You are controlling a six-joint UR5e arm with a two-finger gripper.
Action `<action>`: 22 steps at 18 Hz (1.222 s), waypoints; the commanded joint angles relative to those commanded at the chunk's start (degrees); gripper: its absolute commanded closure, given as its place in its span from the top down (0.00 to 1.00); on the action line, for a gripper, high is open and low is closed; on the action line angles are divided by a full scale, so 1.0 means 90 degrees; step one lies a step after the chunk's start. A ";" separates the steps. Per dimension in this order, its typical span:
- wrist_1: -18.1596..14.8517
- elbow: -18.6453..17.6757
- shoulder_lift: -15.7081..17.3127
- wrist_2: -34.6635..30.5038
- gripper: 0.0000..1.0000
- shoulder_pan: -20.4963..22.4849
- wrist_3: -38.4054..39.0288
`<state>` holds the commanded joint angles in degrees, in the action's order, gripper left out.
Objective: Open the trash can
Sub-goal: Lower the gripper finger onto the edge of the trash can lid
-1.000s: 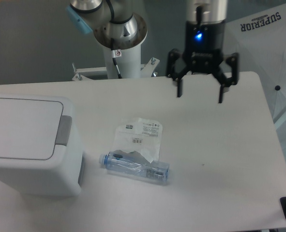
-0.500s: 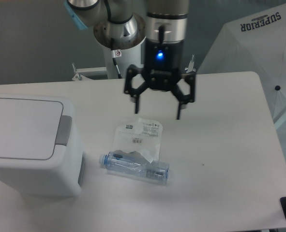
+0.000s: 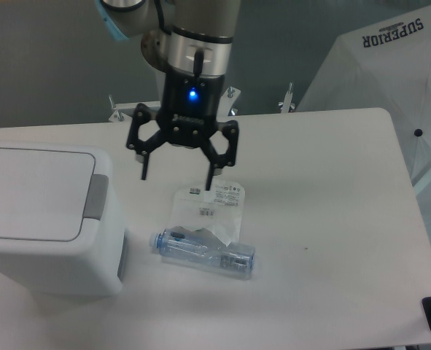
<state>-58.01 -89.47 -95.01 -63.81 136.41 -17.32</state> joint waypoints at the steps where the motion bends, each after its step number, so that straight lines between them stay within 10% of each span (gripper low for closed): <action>1: 0.0010 -0.0029 -0.0020 0.0000 1.00 -0.0049 -0.0010; 22: 0.0566 -0.0420 -0.0235 -0.0020 1.00 -0.0459 0.0020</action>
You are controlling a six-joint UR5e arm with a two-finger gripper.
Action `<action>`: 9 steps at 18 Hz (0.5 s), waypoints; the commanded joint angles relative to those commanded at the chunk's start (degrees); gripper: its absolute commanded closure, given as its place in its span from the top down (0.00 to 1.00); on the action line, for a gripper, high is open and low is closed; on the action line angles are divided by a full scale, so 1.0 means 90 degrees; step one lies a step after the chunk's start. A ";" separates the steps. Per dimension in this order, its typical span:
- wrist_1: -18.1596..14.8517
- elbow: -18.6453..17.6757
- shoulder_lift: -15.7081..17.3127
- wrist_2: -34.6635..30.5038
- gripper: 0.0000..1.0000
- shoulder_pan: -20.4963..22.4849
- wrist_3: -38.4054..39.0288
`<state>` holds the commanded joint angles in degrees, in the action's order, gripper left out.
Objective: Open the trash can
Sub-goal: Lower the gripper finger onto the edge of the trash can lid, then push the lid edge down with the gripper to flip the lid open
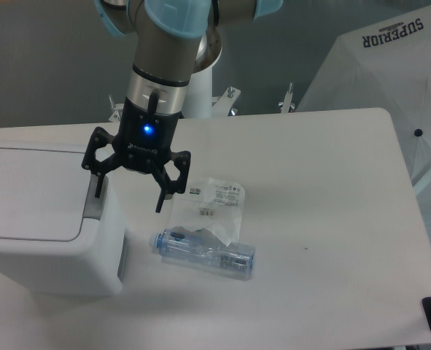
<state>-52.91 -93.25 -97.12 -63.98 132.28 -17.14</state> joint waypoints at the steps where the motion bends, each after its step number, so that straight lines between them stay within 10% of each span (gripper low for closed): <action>1: 0.0000 -0.0010 0.0000 0.0000 1.00 0.0000 0.0000; 9: 0.0029 -0.0029 -0.0078 -0.0020 1.00 0.0000 0.0000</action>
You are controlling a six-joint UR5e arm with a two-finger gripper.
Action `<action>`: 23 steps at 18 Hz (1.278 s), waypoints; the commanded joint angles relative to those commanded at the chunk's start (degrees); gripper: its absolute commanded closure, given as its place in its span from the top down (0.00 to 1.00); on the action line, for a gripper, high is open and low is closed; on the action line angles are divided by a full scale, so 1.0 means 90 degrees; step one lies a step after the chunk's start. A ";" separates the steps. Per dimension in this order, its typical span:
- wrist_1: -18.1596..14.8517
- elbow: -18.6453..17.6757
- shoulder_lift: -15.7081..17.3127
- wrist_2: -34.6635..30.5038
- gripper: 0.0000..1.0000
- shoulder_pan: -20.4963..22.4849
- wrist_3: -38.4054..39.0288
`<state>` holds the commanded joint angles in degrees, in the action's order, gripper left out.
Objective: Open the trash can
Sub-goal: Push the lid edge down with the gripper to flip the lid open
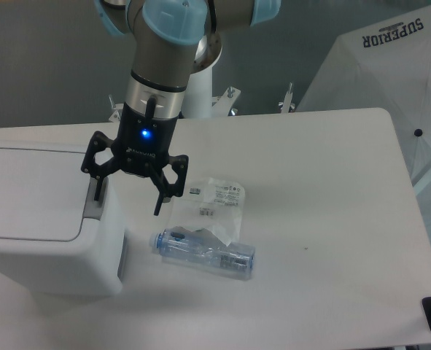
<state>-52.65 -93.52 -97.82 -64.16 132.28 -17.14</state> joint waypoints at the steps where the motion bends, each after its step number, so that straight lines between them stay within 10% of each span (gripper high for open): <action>1: 0.0000 0.0000 -0.0019 0.0000 1.00 0.0000 0.0000; 14: 0.0010 0.0019 0.0000 0.0000 1.00 0.0000 -0.0019; 23: 0.0000 0.0888 0.0010 -0.0175 1.00 0.0322 -0.0098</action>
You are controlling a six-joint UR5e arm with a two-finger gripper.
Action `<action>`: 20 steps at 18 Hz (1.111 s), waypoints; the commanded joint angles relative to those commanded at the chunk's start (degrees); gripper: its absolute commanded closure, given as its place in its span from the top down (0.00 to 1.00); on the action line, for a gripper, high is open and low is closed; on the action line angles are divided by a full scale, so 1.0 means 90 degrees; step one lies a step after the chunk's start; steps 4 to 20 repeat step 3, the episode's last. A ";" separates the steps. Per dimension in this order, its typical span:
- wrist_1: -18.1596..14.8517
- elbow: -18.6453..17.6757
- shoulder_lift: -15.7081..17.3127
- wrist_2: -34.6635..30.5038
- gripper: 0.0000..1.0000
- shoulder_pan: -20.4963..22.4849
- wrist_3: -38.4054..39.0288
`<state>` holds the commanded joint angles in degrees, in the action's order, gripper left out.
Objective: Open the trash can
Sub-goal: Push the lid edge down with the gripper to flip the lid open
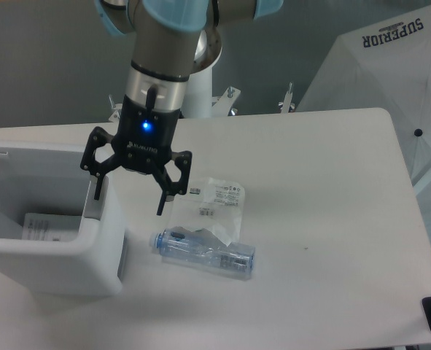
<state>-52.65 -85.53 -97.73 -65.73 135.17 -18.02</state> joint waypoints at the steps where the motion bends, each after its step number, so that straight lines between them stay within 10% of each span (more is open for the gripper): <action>1: 0.0000 0.0069 -0.0010 -0.0233 1.00 0.0030 0.0000; 20: 0.0000 0.0099 -0.0010 -0.0819 1.00 0.0040 0.0000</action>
